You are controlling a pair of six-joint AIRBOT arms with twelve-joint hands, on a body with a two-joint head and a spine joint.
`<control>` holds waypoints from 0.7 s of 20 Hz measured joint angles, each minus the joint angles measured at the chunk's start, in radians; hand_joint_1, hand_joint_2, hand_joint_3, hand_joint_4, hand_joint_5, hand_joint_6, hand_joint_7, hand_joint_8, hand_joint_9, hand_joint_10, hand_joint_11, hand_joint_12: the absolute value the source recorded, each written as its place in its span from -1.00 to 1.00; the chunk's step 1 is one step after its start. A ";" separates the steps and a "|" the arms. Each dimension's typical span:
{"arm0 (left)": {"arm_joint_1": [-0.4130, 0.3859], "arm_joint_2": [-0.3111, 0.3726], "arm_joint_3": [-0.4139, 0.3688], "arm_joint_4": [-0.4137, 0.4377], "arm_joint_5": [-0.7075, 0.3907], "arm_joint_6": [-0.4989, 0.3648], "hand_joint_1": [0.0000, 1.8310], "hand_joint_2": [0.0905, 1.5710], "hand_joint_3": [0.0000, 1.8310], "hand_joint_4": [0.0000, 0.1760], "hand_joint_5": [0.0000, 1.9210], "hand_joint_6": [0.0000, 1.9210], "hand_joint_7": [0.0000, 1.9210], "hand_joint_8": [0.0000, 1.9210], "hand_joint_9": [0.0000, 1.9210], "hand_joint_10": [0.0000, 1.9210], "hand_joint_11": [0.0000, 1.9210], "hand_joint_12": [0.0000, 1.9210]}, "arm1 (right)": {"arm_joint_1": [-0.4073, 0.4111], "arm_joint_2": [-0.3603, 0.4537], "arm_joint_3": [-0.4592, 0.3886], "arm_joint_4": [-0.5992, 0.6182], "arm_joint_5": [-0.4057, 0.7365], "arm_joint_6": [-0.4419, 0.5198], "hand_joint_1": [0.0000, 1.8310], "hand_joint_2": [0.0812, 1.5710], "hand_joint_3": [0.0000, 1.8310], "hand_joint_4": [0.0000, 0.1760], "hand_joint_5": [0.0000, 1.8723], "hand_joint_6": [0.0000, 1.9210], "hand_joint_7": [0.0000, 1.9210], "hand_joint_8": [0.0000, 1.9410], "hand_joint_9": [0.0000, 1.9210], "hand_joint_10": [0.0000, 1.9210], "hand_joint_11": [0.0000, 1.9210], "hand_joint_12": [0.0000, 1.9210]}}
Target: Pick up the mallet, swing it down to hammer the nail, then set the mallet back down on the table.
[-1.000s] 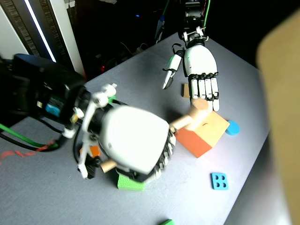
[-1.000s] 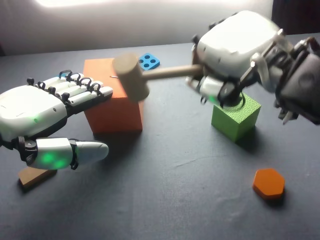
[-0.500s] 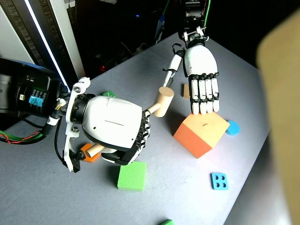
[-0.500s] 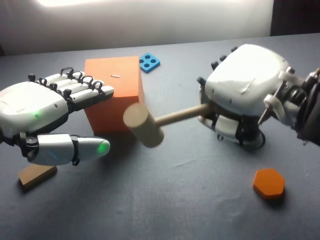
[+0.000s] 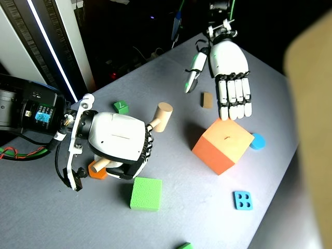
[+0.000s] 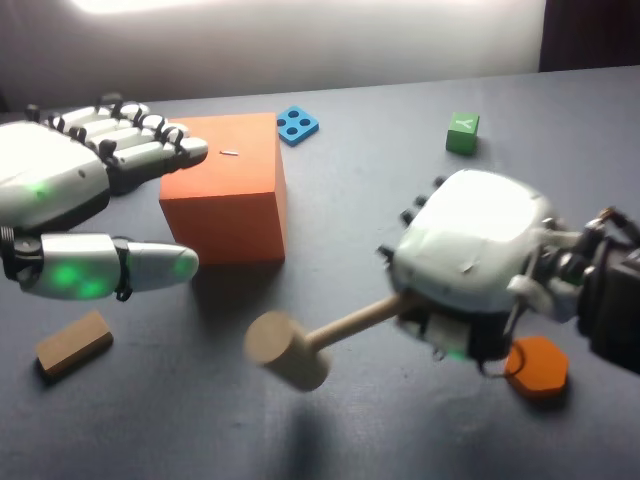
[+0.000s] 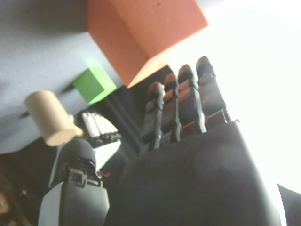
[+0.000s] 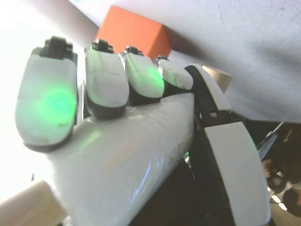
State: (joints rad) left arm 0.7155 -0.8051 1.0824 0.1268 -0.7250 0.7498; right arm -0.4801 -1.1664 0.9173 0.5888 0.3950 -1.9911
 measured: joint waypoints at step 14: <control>-0.063 0.063 -0.100 0.094 0.055 -0.037 -1.00 0.47 -1.00 -1.00 -0.84 -0.99 -0.86 -0.99 -0.88 -0.99 -0.93 -0.95 | -0.014 -0.188 0.098 -0.078 -0.021 0.051 -0.59 1.00 -0.99 1.00 0.33 1.00 0.64 1.00 0.76 1.00 0.86 1.00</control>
State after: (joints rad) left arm 0.6525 -0.7418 0.9825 0.2211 -0.6704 0.7128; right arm -0.4946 -1.3548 1.0153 0.5110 0.3737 -1.9404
